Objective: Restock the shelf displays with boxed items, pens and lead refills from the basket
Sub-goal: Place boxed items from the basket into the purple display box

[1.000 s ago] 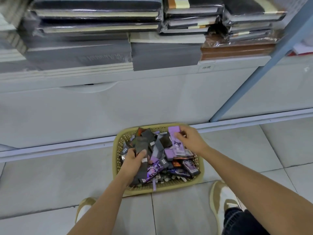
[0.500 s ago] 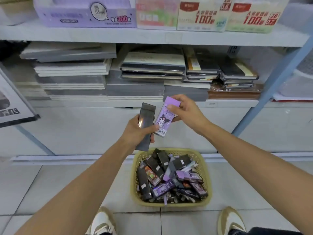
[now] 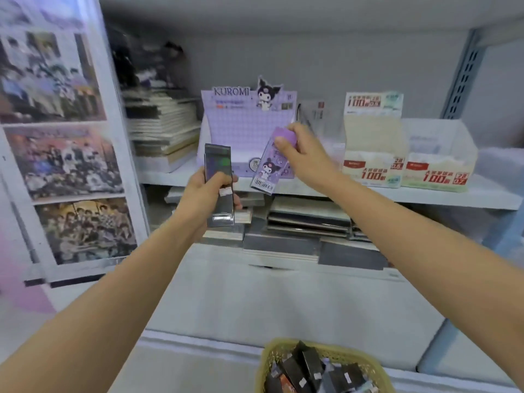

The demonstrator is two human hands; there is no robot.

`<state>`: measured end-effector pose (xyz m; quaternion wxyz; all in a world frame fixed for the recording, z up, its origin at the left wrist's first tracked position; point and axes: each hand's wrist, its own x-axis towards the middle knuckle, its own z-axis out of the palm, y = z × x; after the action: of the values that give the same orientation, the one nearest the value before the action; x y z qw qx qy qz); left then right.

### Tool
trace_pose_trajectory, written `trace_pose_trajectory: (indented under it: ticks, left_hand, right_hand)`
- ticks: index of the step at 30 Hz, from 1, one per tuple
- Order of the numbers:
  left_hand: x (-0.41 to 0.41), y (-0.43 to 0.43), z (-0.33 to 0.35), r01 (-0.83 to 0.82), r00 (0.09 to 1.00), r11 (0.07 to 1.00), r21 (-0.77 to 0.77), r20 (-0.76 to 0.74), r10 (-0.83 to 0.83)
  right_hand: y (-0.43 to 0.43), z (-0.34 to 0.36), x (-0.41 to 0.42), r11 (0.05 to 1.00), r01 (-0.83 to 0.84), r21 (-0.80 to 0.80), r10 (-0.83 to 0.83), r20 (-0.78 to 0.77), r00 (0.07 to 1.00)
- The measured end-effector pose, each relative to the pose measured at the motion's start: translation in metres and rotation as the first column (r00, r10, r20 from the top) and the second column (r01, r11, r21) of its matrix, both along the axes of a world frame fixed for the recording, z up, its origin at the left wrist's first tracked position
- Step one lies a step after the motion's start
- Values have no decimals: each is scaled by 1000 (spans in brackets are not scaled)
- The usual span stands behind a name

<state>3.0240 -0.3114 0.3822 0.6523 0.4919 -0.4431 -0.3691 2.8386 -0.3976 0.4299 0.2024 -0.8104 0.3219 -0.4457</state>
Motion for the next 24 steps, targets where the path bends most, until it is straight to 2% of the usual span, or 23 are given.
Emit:
trace_pose_trajectory:
  ticks: [3,6,12,14,16,18,19,21,24]
  left_hand:
    - [24,-13,19,-71,997,995,-73,-2,72]
    - [49,-27,30,-47,998,993,-107,29,50]
    - [82,-49,35,55,995,986,-157,91,-41]
    - [88,-51,33,35,990,987,-158,140,-12]
    - [93,-52,30,-9,987,985,-175,154,36]
    - [98,-51,29,-43,987,979,-201,141,72]
    - [100,-51,29,-45,988,977,-207,135,74]
    - [103,-51,28,-25,989,981,-192,138,53]
    - [106,-54,27,-6,990,984,-177,135,31]
  right_hand:
    - [-14,7,26,997,28,-71,-41,-187,982]
    - [-27,2,36,994,21,-103,-54,-331,942]
    - [-42,12,27,995,-77,-64,44,-413,910]
    - [-47,26,33,992,-115,-54,88,-364,927]
    - [-55,47,45,987,-152,-50,144,-142,979]
    - [-64,68,63,980,-190,-64,196,114,974]
    - [-69,74,72,977,-199,-82,211,184,960]
    - [-78,76,92,971,-210,-117,230,194,954]
    - [-87,61,113,968,-168,-188,186,81,979]
